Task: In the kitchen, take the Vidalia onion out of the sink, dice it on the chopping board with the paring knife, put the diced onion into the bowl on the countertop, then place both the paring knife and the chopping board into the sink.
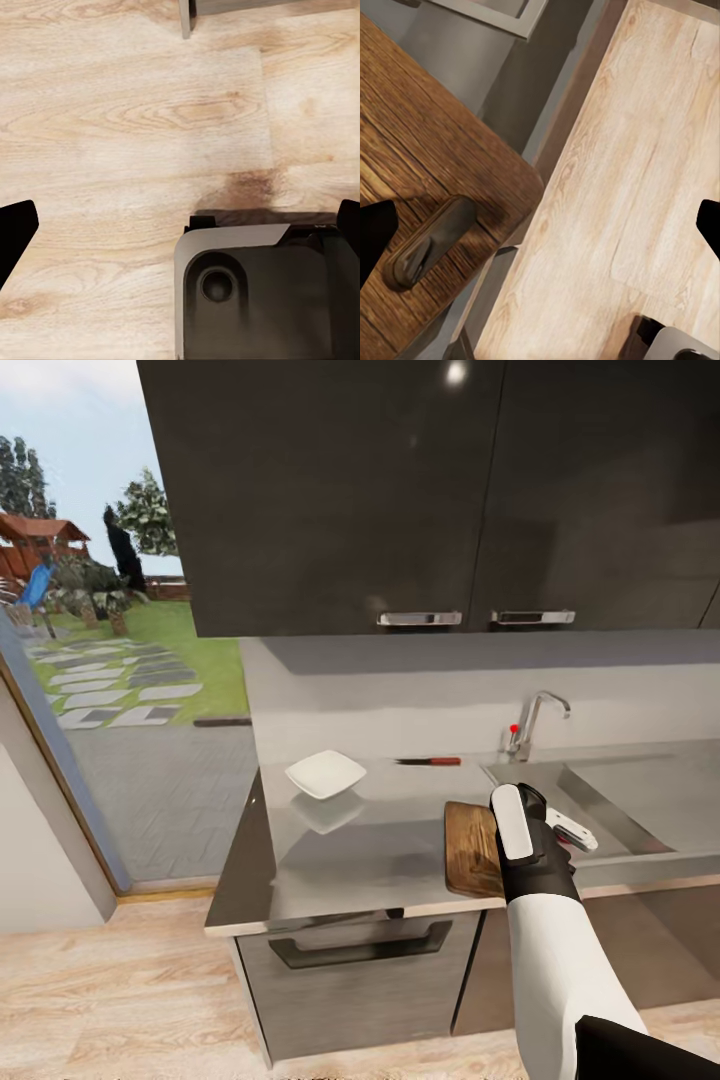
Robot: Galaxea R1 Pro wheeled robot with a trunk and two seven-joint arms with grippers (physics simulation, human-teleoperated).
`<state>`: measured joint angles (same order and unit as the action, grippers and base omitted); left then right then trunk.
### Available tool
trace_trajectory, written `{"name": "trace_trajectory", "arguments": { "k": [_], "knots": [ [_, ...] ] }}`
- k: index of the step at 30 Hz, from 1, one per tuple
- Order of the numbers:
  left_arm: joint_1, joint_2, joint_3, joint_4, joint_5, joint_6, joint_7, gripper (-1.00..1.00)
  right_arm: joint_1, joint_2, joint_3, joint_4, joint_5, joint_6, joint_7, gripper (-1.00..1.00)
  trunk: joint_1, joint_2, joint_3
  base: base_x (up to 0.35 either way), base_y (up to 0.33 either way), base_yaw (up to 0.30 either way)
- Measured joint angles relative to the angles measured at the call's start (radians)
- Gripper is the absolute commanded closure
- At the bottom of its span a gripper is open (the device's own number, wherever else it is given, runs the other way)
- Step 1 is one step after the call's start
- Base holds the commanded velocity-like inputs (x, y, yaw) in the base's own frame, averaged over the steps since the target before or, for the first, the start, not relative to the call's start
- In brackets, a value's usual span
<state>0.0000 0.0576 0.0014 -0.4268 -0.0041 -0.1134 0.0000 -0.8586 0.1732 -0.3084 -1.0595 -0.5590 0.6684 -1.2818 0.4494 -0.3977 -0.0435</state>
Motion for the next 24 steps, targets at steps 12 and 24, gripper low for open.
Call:
{"name": "trace_trajectory", "arguments": {
  "k": [12,24],
  "knots": [
    [0.000,0.000,0.000,0.000,0.000,0.000,0.000,-1.00,0.000,0.000,0.000,0.003,0.000,0.000,0.000,-1.00,0.000,0.000,-0.013,0.000,0.000,0.000],
    [0.000,-0.001,0.000,0.000,0.001,0.000,0.000,-1.00,0.000,0.000,0.000,0.008,0.000,0.000,0.001,-1.00,0.000,0.000,-0.025,0.000,0.000,0.000]
  ]
}}
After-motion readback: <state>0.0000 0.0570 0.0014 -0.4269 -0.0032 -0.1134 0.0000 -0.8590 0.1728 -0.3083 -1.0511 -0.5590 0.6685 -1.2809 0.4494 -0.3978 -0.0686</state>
